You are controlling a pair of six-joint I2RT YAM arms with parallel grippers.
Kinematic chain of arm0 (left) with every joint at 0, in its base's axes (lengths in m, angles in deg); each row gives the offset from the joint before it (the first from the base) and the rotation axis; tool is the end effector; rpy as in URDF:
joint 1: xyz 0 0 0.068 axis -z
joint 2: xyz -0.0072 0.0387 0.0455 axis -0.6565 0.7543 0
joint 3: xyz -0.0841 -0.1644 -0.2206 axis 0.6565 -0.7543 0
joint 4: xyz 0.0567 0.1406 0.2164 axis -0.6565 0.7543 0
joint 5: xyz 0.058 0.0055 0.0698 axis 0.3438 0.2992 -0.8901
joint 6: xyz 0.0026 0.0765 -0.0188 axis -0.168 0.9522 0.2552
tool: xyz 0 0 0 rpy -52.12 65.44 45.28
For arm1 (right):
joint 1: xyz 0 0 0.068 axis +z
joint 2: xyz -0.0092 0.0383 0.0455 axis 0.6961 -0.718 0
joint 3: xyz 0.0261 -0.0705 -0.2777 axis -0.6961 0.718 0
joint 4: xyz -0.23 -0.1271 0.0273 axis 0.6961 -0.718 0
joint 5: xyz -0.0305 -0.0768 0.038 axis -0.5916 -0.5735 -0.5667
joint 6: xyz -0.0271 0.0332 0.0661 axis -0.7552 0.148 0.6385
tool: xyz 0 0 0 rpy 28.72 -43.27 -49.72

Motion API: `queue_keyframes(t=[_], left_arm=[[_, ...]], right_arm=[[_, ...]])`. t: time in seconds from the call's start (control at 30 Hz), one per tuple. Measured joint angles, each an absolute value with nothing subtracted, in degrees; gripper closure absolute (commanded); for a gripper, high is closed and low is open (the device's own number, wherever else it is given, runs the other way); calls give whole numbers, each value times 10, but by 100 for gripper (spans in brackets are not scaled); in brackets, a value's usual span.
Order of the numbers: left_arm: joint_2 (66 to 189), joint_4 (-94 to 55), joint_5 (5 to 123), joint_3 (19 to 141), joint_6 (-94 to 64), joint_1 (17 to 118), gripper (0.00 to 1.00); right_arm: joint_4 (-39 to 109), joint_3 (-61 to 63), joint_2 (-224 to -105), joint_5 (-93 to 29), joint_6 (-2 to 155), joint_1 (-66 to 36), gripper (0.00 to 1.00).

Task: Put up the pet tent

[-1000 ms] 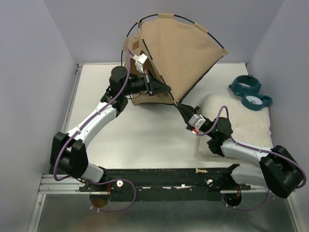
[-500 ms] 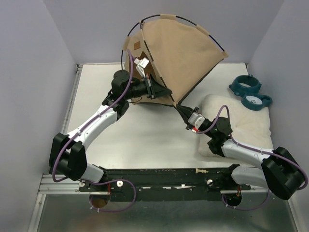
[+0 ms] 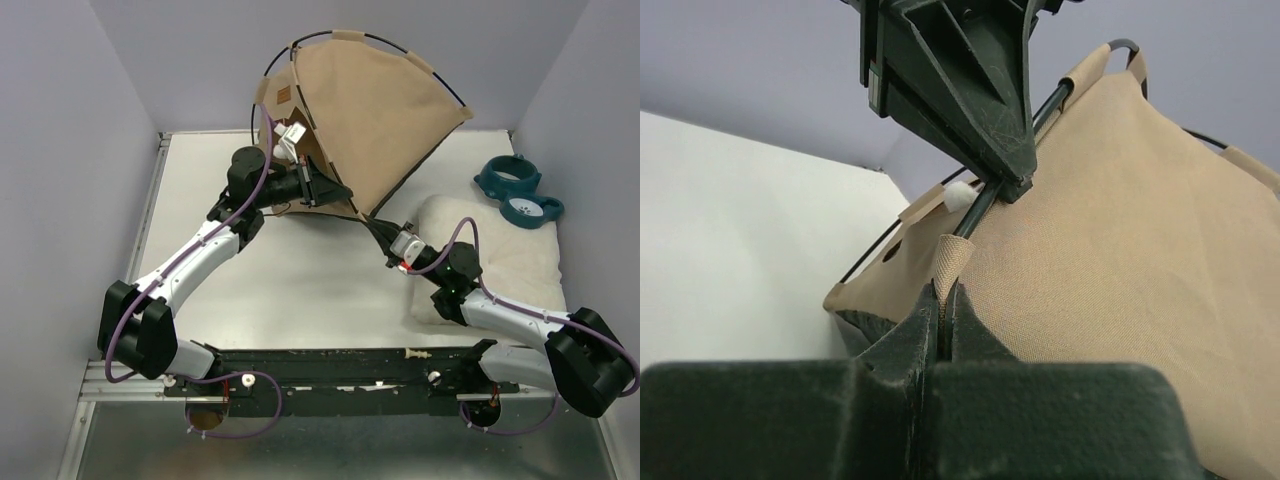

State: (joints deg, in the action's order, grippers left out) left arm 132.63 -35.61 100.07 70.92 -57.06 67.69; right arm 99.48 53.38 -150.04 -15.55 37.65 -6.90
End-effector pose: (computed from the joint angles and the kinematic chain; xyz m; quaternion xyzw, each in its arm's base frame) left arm 0.2924 -0.1994 0.3748 0.1074 0.6943 -0.6283 0.3342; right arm 0.1881 0.1769 0.2913 -0.4550 0.3632 0.1533 0.7984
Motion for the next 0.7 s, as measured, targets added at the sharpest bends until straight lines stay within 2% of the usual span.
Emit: queue_keyframes(t=[0.03,0.13,0.43,0.7], left_arm=[[1326,-356,1000,708,-569,678,100],[1326,-356,994,706,-566,683,100],[1327,-365,969,695,-558,711,100],[1314,-375,938,654,-526,726,100]], right_arm=[[993,534,-1500,-156,379,-69,98],[986,534,-1500,-155,386,-69,88],[960,531,-1493,-152,404,-69,87],[908,531,-1489,-173,432,-67,77]])
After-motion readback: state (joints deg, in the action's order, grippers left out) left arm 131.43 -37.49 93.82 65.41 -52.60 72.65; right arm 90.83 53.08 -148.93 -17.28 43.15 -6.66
